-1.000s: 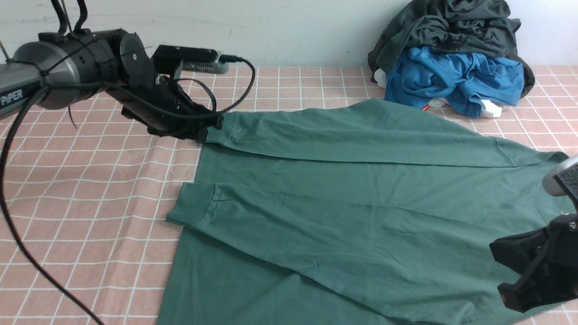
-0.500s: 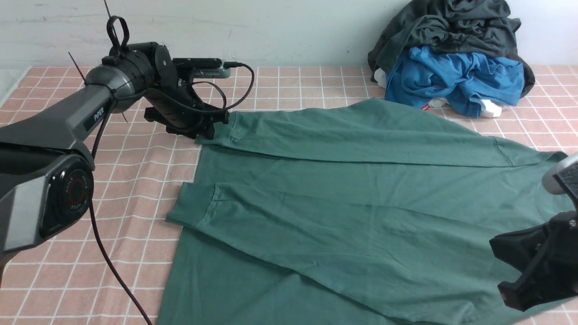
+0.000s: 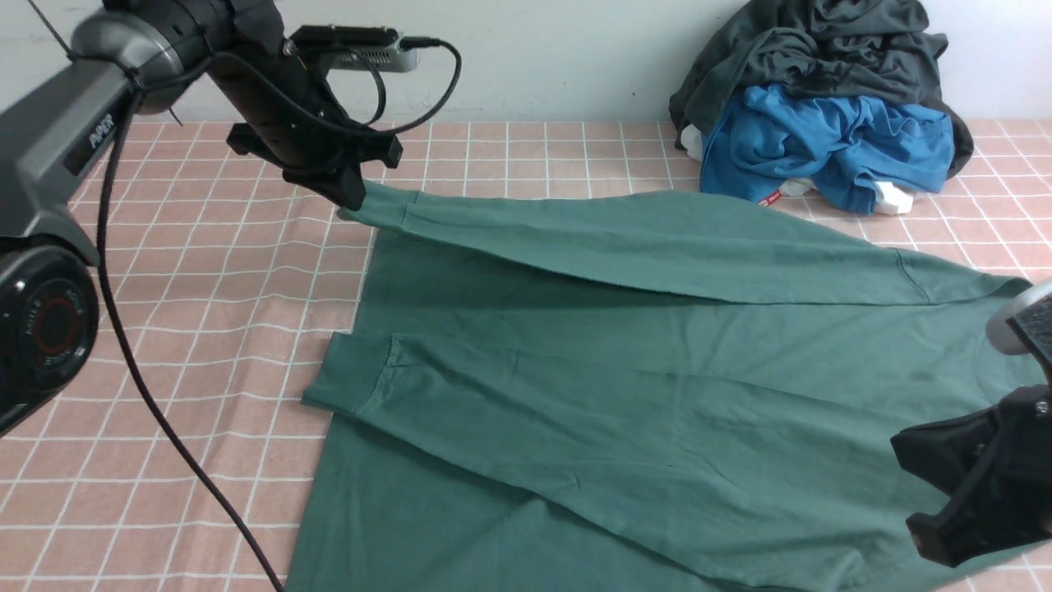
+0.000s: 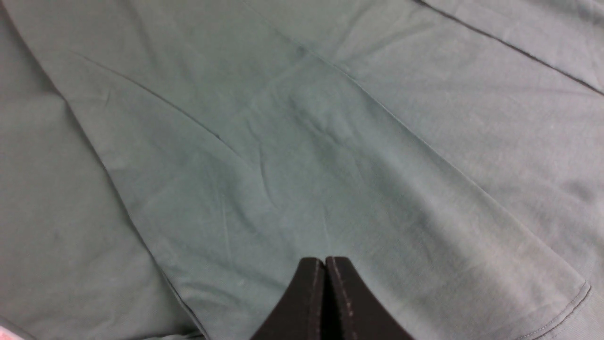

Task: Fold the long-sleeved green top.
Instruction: Use the left arm to drag and drop the cuff onto the cuff closest to the left arm, then use both arms simultaneously to clamp the lower edge of the clothing fabric

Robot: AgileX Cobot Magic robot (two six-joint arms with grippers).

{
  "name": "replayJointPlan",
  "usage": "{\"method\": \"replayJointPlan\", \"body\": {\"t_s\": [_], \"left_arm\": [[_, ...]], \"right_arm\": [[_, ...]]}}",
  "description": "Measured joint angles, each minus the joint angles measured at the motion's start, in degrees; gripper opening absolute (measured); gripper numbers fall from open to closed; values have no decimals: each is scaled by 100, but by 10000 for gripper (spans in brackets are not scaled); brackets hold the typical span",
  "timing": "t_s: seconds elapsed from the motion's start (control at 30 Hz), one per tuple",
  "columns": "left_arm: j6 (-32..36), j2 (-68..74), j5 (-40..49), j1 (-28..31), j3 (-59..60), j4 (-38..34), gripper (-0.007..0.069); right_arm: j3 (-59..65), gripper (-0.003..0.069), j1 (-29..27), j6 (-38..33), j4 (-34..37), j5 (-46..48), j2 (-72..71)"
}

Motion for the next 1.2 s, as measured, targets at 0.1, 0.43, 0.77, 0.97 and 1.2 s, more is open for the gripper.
{"method": "replayJointPlan", "body": {"t_s": [0.1,0.43,0.77,0.97,1.2], "left_arm": [[14,-658,7,-34,878,6,-1],[217,-2064,-570,-190,4508,275,13],[330,-2872,-412,-814,5471,318,397],[1789,-3588,-964,-2219,7231,947,519],[3285,-3659,-1803,-2997,8342,1186,524]], "right_arm": [[0,-14,0,0,0,0,0],[0,-14,0,0,-24,0,0],[0,-14,0,-2,-6,72,0],[0,-14,0,-2,-1,112,0],[0,-14,0,-2,66,146,0]]}}
